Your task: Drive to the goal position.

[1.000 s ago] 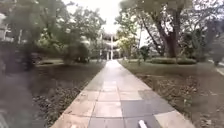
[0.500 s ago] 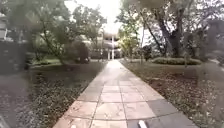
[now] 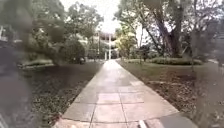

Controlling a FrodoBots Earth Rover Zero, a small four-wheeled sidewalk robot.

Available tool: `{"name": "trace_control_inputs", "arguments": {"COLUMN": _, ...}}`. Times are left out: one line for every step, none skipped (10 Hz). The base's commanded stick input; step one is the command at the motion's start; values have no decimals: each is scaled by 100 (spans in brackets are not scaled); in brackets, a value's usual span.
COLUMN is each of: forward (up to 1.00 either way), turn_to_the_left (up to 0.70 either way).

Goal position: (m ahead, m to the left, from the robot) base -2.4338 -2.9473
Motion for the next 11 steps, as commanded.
{"name": "trace_control_inputs", "arguments": {"forward": 100, "turn_to_the_left": -13}}
{"name": "trace_control_inputs", "arguments": {"forward": 100, "turn_to_the_left": -26}}
{"name": "trace_control_inputs", "arguments": {"forward": 100, "turn_to_the_left": -24}}
{"name": "trace_control_inputs", "arguments": {"forward": 100, "turn_to_the_left": -2}}
{"name": "trace_control_inputs", "arguments": {"forward": 100, "turn_to_the_left": 0}}
{"name": "trace_control_inputs", "arguments": {"forward": 100, "turn_to_the_left": 0}}
{"name": "trace_control_inputs", "arguments": {"forward": 100, "turn_to_the_left": 0}}
{"name": "trace_control_inputs", "arguments": {"forward": 100, "turn_to_the_left": 0}}
{"name": "trace_control_inputs", "arguments": {"forward": 100, "turn_to_the_left": 0}}
{"name": "trace_control_inputs", "arguments": {"forward": 100, "turn_to_the_left": 0}}
{"name": "trace_control_inputs", "arguments": {"forward": 100, "turn_to_the_left": 0}}
